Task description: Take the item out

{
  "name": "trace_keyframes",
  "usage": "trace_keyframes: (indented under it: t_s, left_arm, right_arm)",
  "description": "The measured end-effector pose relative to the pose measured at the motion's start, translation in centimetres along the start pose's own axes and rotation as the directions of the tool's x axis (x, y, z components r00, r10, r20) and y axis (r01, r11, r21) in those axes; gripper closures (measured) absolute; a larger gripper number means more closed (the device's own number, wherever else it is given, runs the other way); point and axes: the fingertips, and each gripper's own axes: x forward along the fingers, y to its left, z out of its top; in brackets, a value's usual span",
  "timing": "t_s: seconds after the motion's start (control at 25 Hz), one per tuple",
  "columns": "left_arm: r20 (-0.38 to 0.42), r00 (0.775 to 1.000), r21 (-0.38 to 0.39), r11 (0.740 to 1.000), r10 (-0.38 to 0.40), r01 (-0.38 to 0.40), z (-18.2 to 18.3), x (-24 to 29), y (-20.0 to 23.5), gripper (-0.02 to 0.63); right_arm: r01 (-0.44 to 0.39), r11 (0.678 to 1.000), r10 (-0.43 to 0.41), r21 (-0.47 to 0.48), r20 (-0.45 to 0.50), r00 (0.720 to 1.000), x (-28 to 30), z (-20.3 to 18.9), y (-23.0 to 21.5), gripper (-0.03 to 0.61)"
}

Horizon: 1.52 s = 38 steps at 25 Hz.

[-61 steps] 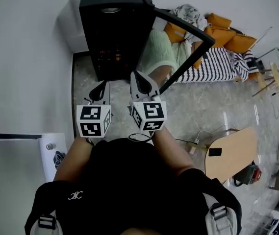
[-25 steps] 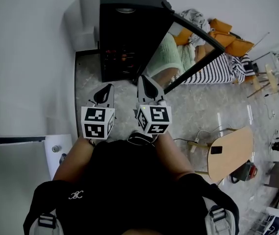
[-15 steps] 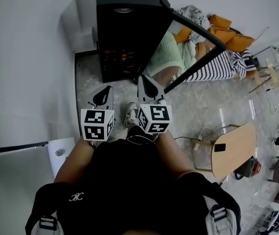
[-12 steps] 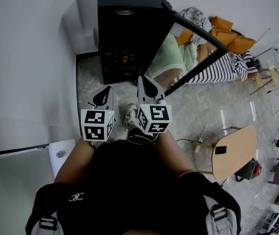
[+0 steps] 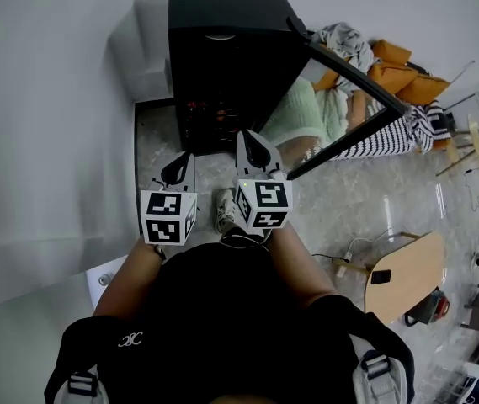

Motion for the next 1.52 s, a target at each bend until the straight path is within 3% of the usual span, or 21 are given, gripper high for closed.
trace_keyframes:
  t_s: [0.8,1.04,1.32,1.52]
  left_arm:
    - [-0.037,0.998,-0.034,0.998,0.05,-0.052,5.8,13.5,4.6,0.612]
    - [-0.062,0.995,-0.033,0.997,0.073,-0.076,6.9,16.8,4.9,0.612]
    - [-0.05,0.99,-0.055,0.989,0.132,-0.135,8.1,19.1,5.4,0.612]
    - [-0.057,0.987,-0.062,0.986,0.153,-0.157,7.9,19.1,5.5,0.612]
  right_arm:
    - [-0.051,0.998,0.048,-0.027,-0.078,0.996,14.6,0.0,-8.1,0.572]
    - [-0.033,0.991,0.013,-0.128,-0.147,0.989,18.0,-1.6,-11.1,0.572]
    - [-0.11,0.937,0.055,-0.331,-0.171,0.984,21.2,-2.6,-12.5,0.572]
    - [-0.155,0.834,0.086,-0.529,-0.154,0.984,23.7,-2.9,-12.4,0.572]
